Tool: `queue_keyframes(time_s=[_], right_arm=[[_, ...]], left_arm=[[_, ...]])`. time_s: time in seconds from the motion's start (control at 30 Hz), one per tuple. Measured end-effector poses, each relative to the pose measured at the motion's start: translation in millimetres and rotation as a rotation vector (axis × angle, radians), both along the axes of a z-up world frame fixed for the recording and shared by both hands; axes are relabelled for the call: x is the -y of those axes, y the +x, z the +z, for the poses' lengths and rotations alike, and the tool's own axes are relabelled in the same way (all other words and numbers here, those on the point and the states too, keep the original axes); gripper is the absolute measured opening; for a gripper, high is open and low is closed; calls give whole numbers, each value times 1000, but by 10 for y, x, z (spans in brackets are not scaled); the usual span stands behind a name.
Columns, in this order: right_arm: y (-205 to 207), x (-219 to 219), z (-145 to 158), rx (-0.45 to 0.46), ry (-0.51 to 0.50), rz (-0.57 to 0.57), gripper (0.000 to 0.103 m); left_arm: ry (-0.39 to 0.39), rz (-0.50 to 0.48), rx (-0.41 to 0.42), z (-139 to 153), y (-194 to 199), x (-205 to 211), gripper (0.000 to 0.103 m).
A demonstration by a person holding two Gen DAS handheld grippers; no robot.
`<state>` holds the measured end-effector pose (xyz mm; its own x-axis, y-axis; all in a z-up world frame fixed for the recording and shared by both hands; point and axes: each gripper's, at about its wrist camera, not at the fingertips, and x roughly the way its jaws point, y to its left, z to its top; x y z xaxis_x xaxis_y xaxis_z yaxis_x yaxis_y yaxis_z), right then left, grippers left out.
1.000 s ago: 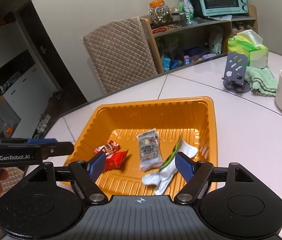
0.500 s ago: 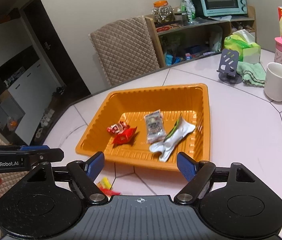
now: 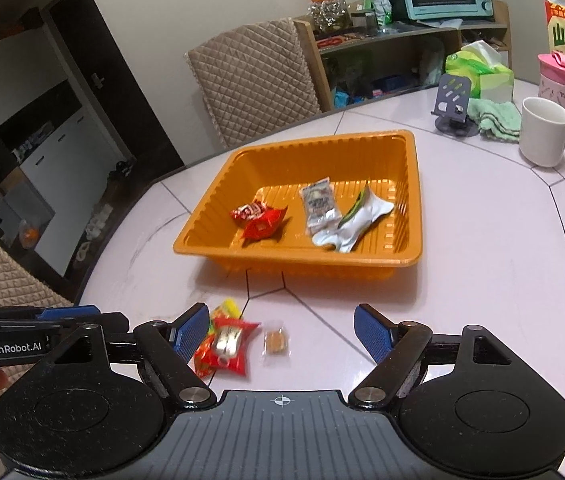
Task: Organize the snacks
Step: 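Withdraw both tools from the tray toward the remaining candies, then grasp the red-white candy with the right tool while the left tool grasps a red candy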
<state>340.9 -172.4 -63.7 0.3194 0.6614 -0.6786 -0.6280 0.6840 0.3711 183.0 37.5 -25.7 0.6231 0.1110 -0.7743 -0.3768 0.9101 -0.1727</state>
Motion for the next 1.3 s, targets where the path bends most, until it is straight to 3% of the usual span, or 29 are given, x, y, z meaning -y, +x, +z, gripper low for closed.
queue_keyframes(time_s=[0.47, 0.87, 1.3], right_arm=[[-333, 13, -244, -27, -46, 61, 79], [-460, -119, -426, -24, -63, 91, 78], [-355, -550, -597, -46, -55, 130, 59]], left_arm=[[-13, 42, -40, -174, -385, 54, 47], [0, 51, -56, -322, -443, 39, 47], [5, 91, -65, -445, -398, -133, 47]])
